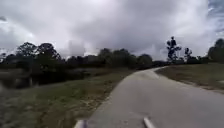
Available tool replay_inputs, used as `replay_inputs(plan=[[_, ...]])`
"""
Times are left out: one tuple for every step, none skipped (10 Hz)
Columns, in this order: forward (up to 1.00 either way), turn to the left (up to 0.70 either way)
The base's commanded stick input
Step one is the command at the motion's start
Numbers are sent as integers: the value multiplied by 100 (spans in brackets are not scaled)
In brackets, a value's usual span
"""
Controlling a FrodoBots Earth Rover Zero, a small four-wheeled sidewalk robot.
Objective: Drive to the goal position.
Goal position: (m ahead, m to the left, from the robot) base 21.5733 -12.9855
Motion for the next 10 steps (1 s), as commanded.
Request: replay_inputs(plan=[[85, 0], [85, 0], [85, 0], [85, -1], [85, -2], [85, -2], [85, -2], [85, -2], [85, -14], [85, -31]])
